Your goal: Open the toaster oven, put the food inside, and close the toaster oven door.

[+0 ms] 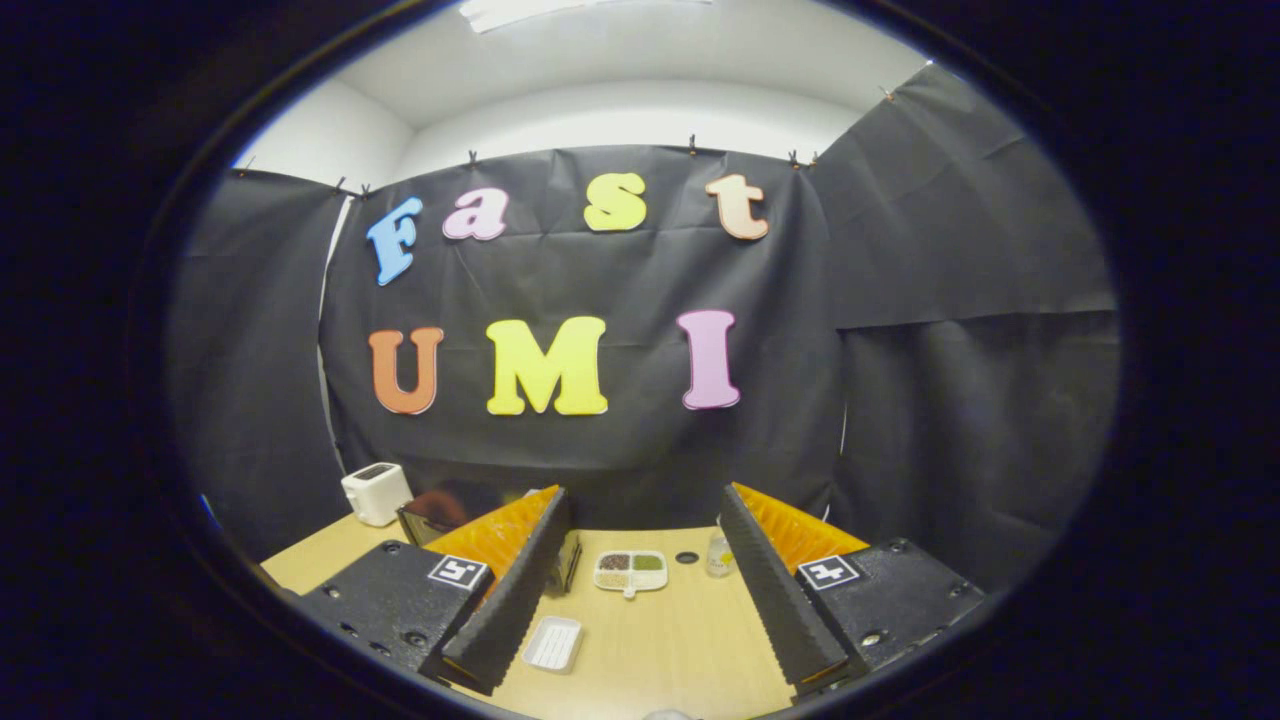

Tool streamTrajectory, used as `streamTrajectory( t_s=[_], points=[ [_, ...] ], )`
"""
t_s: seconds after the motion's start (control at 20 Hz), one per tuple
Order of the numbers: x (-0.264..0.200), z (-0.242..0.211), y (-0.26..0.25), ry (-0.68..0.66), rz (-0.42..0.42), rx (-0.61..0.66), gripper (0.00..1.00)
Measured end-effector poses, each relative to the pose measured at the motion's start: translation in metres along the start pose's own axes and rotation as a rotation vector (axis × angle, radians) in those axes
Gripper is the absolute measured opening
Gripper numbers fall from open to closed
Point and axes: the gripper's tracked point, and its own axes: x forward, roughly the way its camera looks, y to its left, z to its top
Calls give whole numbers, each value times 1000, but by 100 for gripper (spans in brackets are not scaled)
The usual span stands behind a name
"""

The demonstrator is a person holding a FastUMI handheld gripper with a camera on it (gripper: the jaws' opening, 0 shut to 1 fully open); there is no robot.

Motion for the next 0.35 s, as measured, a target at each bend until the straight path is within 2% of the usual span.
streamTrajectory(
  t_s=[0.35],
  points=[
    [3,-2,-2,3,28,-5,98]
  ],
)
